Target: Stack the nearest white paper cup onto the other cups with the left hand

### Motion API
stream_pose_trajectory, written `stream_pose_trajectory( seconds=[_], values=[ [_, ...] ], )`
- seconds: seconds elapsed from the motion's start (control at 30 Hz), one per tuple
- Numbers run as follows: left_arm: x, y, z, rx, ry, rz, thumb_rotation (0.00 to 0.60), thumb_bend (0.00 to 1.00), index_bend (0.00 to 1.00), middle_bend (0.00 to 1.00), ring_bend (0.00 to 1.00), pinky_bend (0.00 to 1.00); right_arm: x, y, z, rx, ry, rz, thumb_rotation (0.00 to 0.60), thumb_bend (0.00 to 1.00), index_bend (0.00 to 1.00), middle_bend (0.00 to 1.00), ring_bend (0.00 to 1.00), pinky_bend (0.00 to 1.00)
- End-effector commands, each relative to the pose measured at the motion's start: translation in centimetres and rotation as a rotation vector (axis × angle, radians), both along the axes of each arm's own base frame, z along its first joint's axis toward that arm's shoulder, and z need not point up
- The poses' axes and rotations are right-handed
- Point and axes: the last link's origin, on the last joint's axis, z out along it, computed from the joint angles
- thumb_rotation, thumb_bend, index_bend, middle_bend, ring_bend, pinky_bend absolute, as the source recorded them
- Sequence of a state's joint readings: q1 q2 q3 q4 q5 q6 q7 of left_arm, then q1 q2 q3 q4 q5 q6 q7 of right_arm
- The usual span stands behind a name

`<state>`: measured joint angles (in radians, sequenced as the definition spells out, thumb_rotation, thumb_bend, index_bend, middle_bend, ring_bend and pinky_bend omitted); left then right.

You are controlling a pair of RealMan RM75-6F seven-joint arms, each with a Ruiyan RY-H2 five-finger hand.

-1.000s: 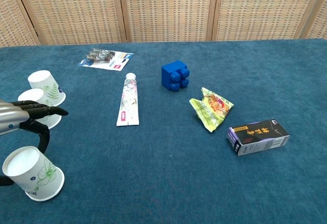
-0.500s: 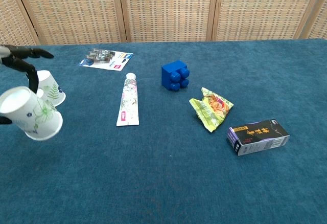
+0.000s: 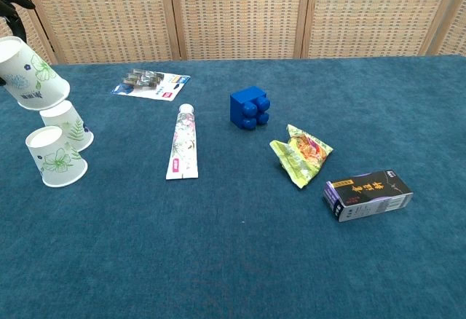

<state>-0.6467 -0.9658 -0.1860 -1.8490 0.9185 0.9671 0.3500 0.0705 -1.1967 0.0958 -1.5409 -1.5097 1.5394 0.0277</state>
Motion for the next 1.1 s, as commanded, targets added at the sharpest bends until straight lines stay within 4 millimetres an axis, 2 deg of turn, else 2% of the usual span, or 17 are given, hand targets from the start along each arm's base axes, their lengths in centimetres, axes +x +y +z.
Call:
stream_pose_trajectory(
  seconds=[0.03,0.17,0.37,0.73,1.1],
  values=[
    [-0.4,2.3,1.0,0.028,-0.003,0.054,0.6,0.2,0.47,0.0,0.0,0.0,0.0,-0.1,-0.1,0.004,0.003,-0.003,0.6,0.09,0.0,0.0,0.0,0.0],
    [-0.8,3.9,1.3,0.036,0.012,0.107,0.6,0.2,0.47,0.0,0.0,0.0,-0.1,-0.2,-0.3,0.011,0.008,-0.008,0.6,0.09,0.0,0.0,0.0,0.0],
    [-0.8,4.9,0.5,-0.001,0.036,0.171,0.6,0.2,0.47,0.0,0.0,0.0,-0.1,-0.2,-0.4,0.01,0.011,-0.011,0.6,0.09,0.0,0.0,0.0,0.0],
    [-0.7,4.9,-1.2,-0.058,0.079,0.223,0.6,0.2,0.47,0.0,0.0,0.0,-0.2,-0.3,-0.3,0.008,0.009,-0.011,0.6,0.09,0.0,0.0,0.0,0.0],
    [-0.6,4.6,-2.0,-0.088,0.095,0.241,0.6,0.2,0.47,0.0,0.0,0.0,-0.2,-0.2,-0.3,0.01,0.008,-0.011,0.6,0.09,0.0,0.0,0.0,0.0]
  ],
)
